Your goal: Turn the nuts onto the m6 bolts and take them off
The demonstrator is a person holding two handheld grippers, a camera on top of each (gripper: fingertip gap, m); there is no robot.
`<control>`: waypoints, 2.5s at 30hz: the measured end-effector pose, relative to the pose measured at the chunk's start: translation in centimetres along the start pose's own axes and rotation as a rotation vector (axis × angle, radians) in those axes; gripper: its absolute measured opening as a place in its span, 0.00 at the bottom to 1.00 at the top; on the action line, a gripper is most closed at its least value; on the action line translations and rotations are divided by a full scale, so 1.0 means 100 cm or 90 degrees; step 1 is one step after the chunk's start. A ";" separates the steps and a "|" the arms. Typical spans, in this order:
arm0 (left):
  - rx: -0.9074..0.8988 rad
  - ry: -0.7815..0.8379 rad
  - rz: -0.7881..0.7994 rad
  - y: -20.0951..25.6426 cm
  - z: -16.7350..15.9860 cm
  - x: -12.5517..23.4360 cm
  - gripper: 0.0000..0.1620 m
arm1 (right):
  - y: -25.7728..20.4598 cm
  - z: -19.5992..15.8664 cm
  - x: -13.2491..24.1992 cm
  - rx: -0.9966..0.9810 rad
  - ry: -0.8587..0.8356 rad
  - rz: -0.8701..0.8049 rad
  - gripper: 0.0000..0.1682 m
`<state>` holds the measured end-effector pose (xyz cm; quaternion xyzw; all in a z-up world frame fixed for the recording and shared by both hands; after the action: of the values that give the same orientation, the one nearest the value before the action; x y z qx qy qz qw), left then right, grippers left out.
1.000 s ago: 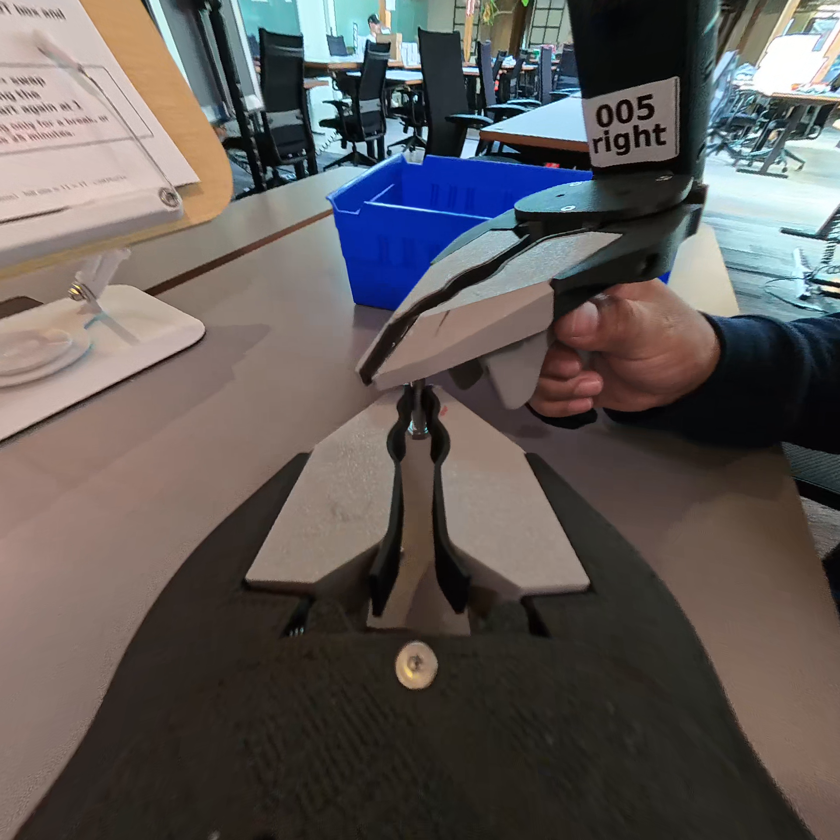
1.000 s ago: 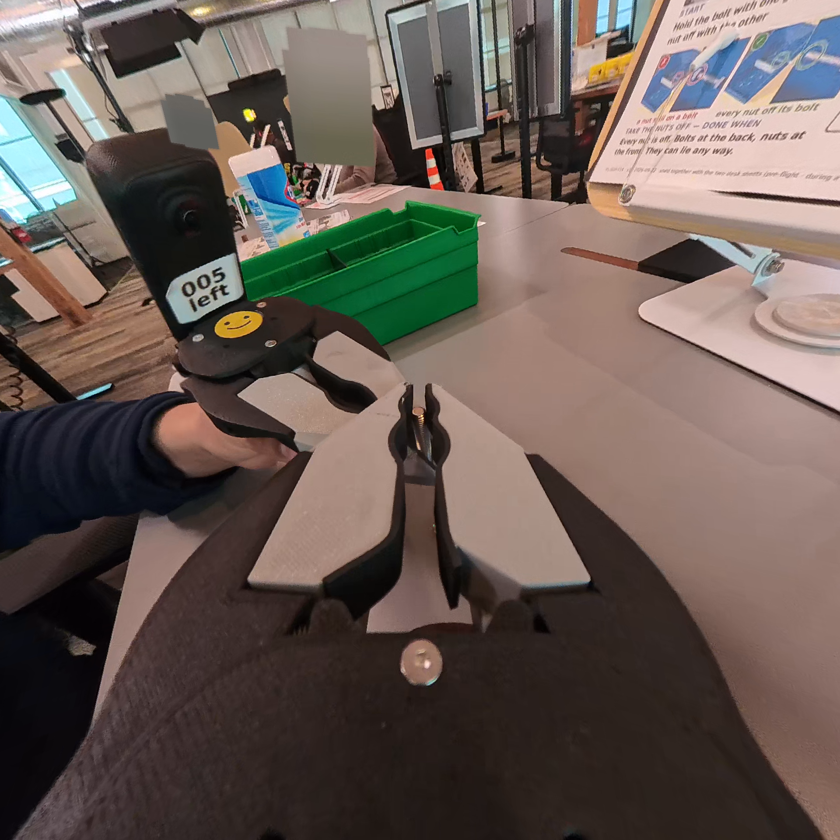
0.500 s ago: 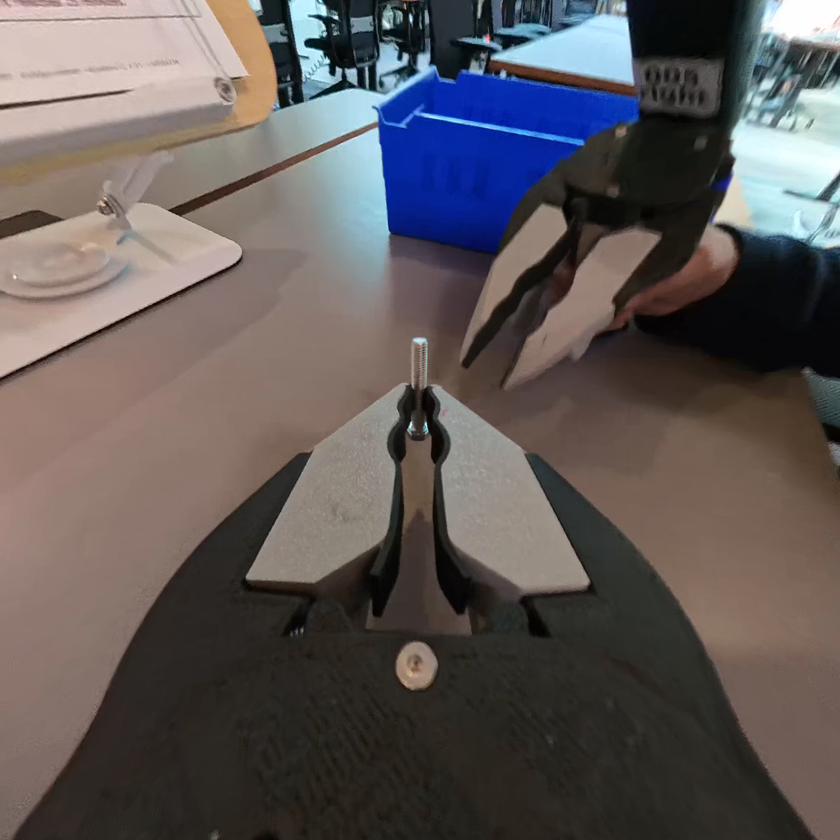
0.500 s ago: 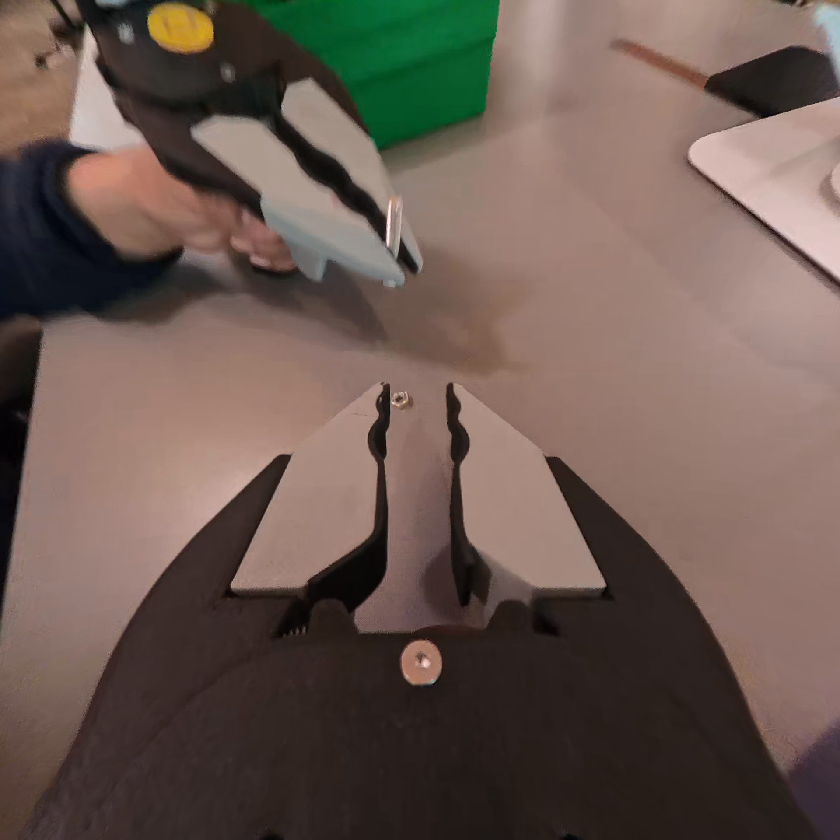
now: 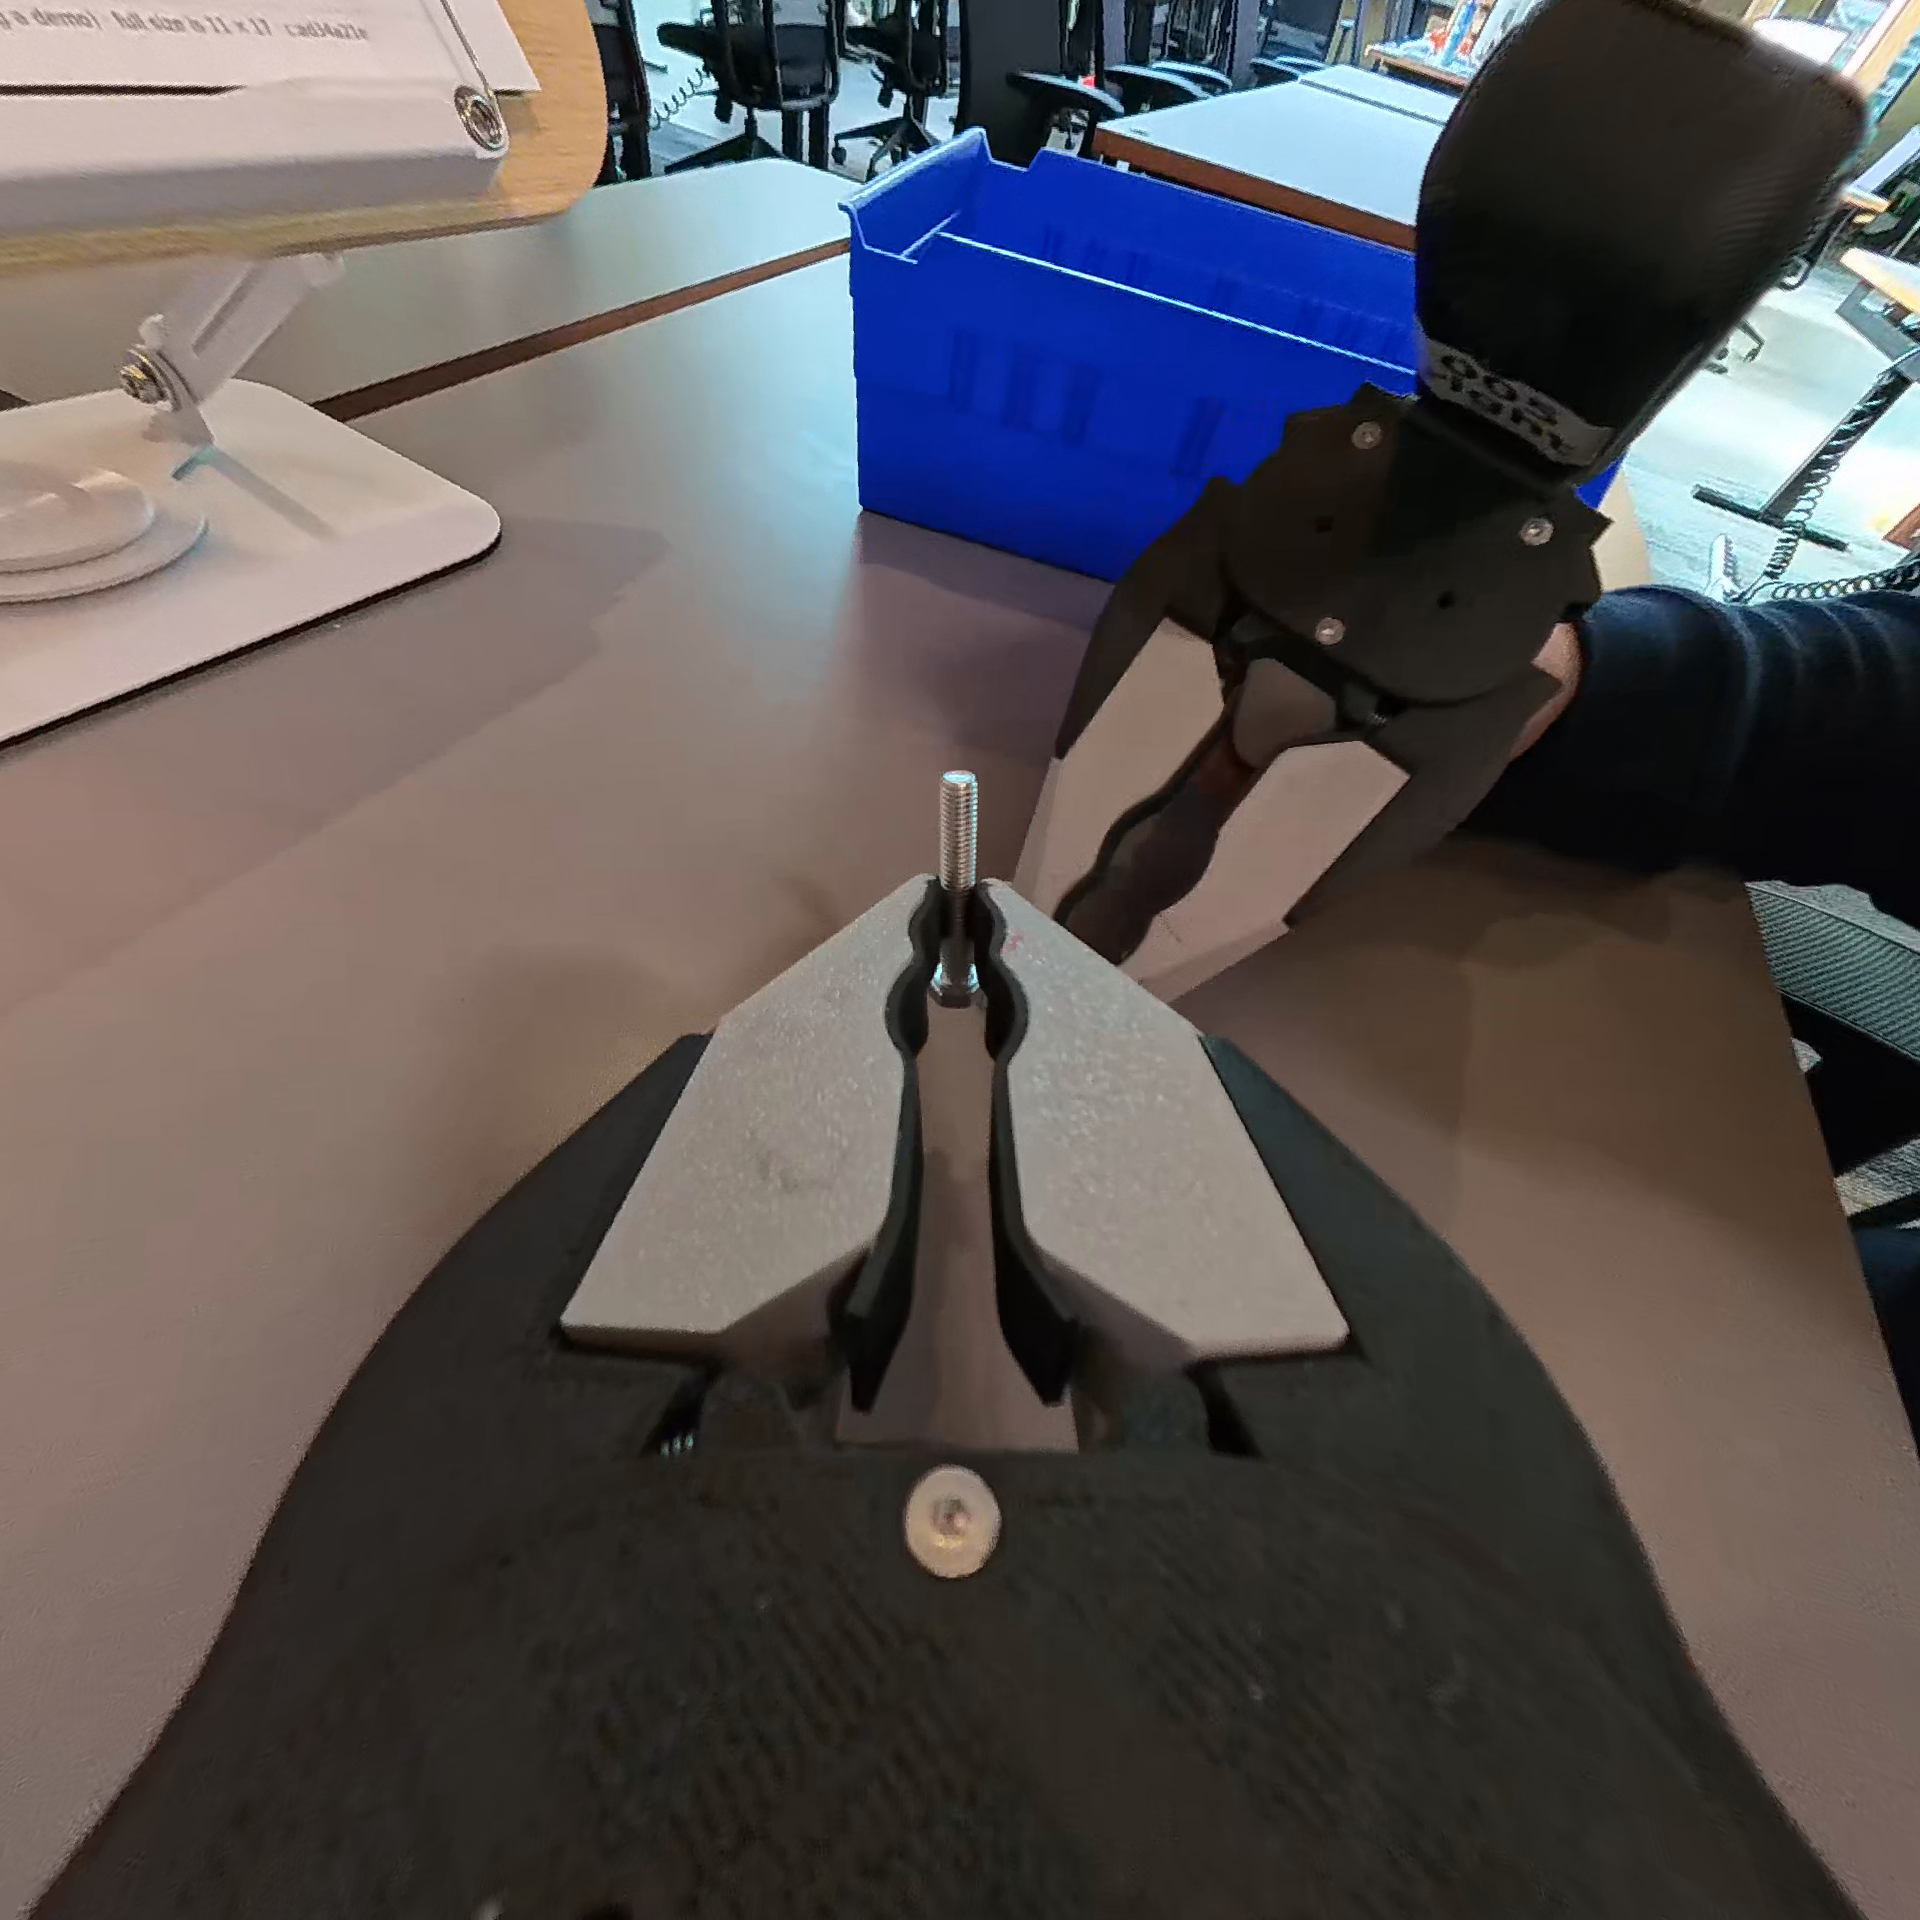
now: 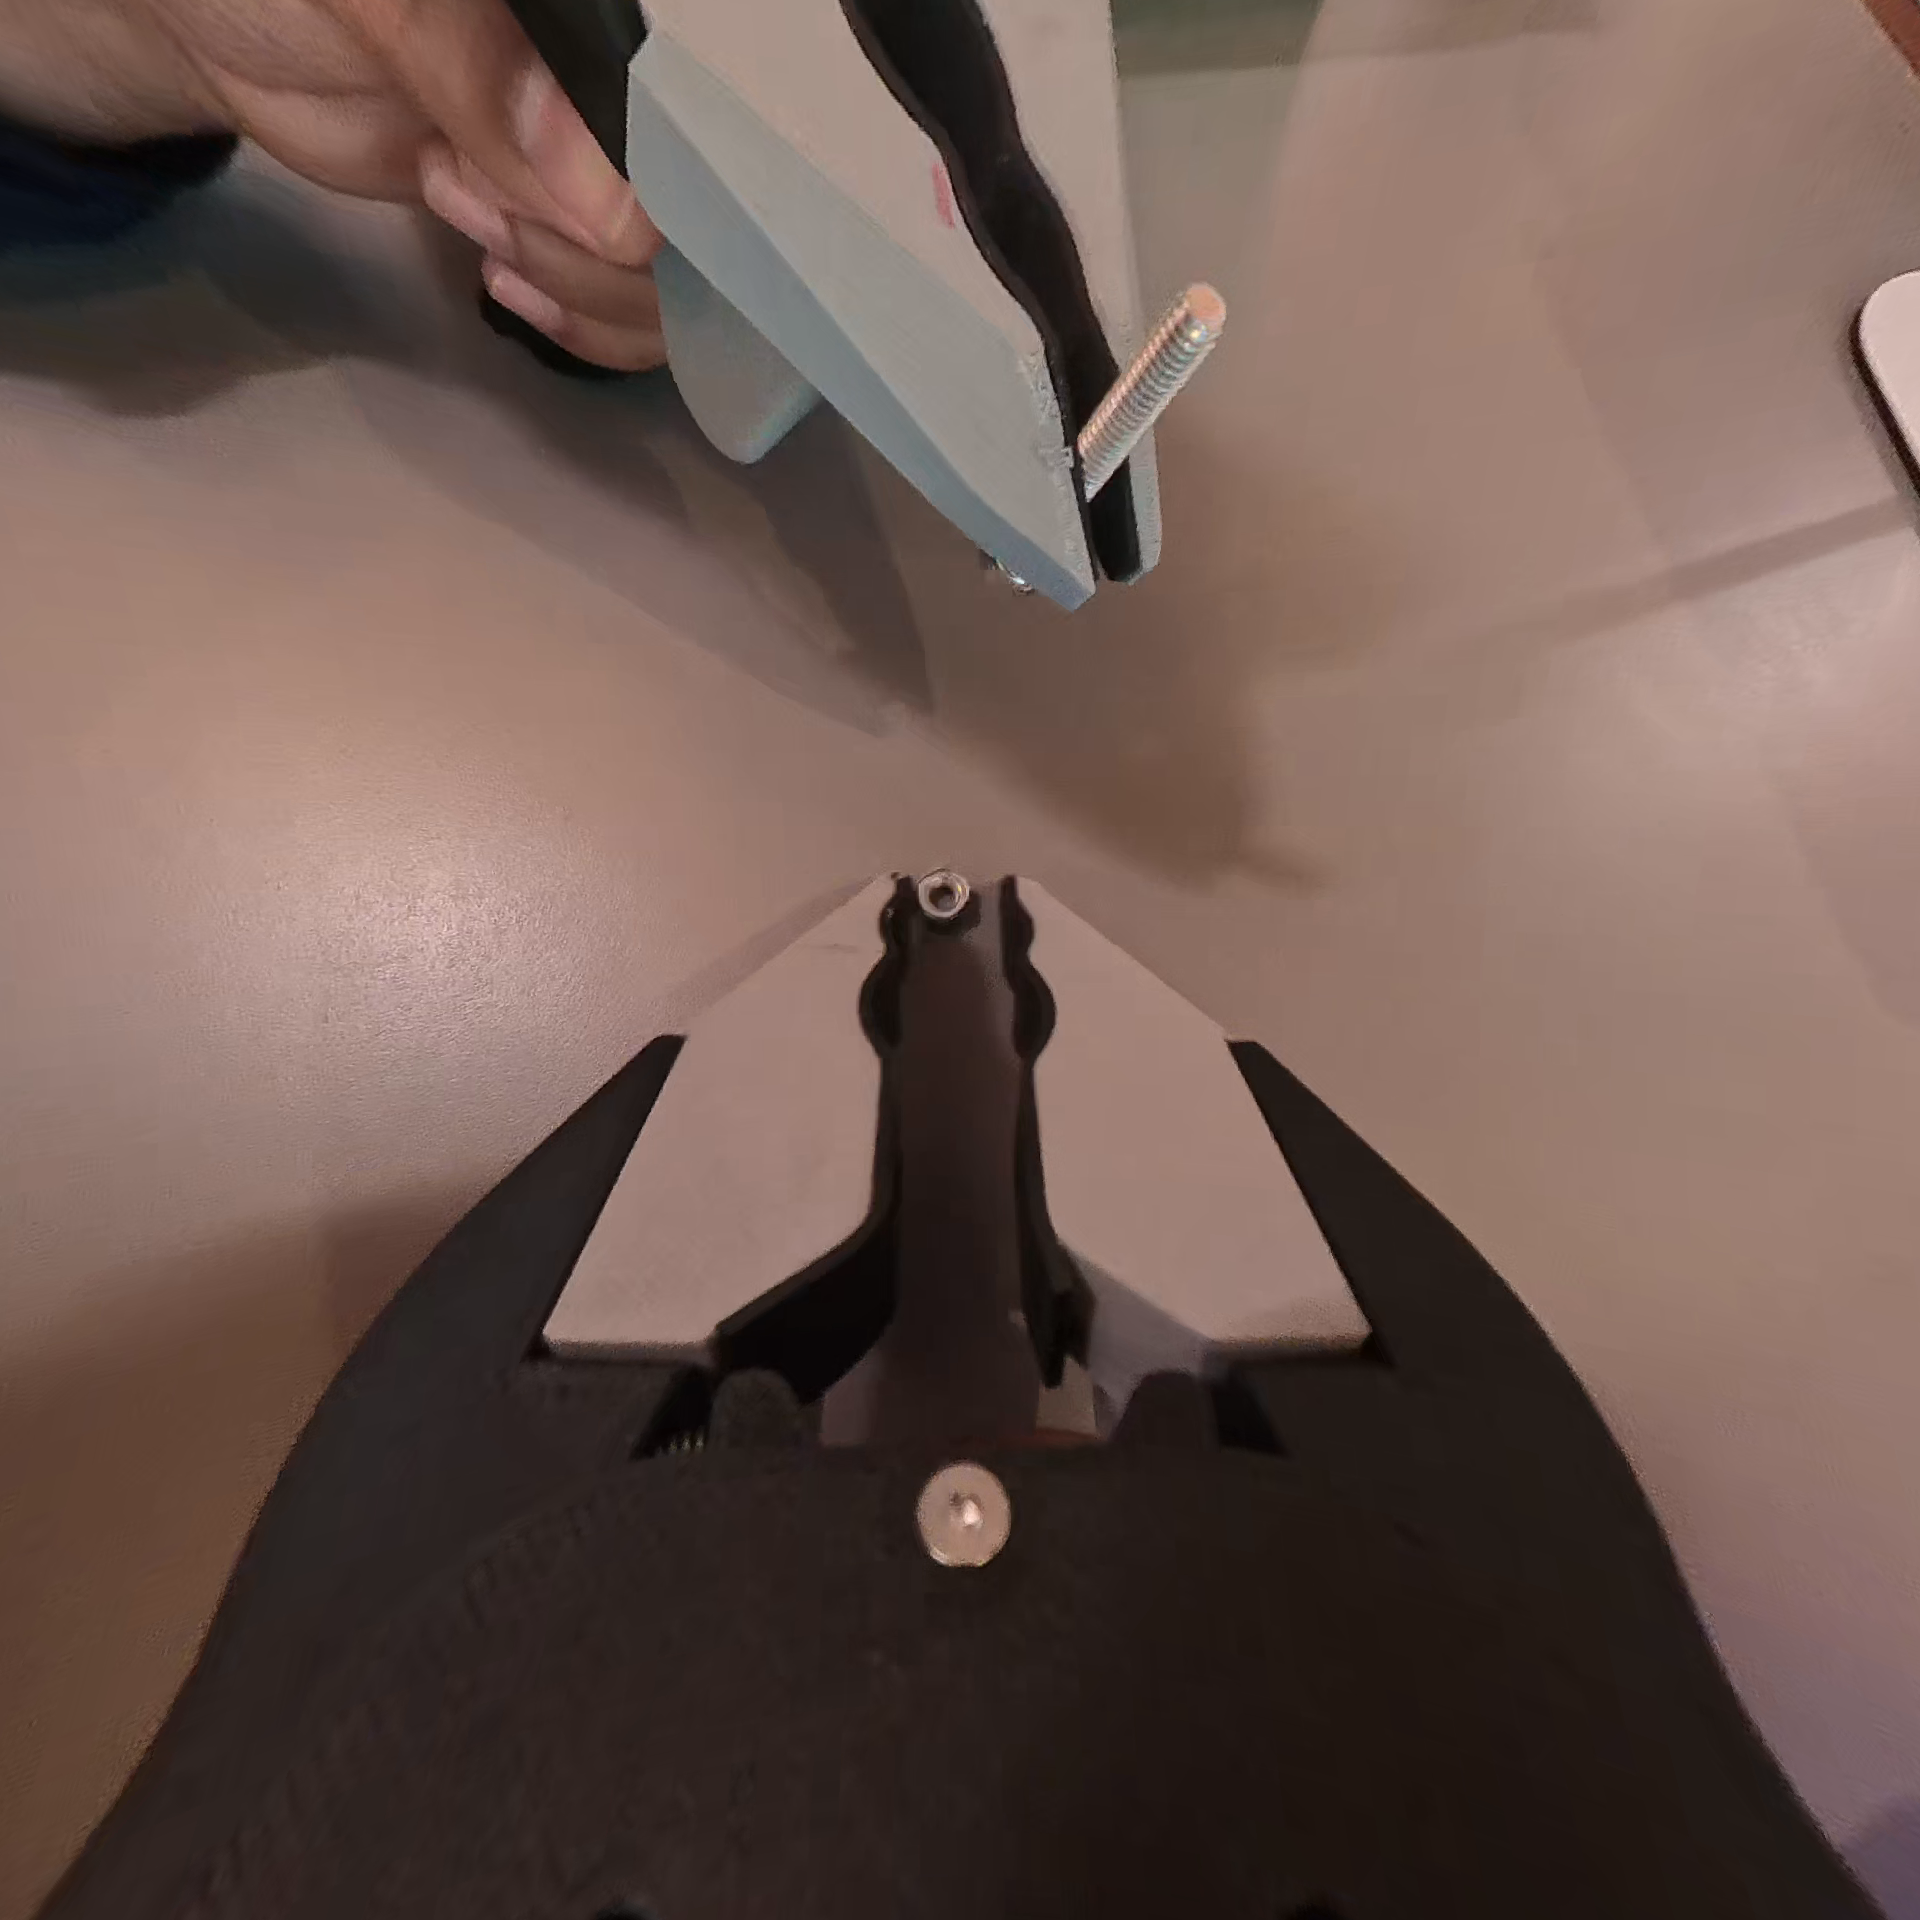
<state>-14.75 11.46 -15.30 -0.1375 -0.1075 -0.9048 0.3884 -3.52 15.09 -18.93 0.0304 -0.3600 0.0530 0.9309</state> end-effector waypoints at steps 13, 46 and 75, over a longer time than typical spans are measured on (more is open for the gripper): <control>-0.029 -0.006 -0.025 0.008 0.000 -0.003 0.02 | 0.011 0.014 0.034 -0.065 0.104 0.005 0.04; -0.080 0.139 0.067 0.004 0.021 0.010 0.02 | 0.017 0.113 0.067 0.049 0.050 0.079 0.04; -0.097 0.132 0.063 0.010 0.022 0.008 0.02 | 0.019 0.109 0.063 0.041 0.028 0.084 0.04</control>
<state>-14.18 10.89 -12.88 -0.0777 0.0094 -0.8996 0.4298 -6.41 16.42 -6.58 0.0350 -0.3389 0.1264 0.9316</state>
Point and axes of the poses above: each gripper's, where its closed fingertips meet, x back along the fingers, z out of its top, y = z × x across the jaws, the point moved 7 cm from there along x, back along the fingers, and after that the axes turned 5 degrees about -x, right-handed, at the moved point
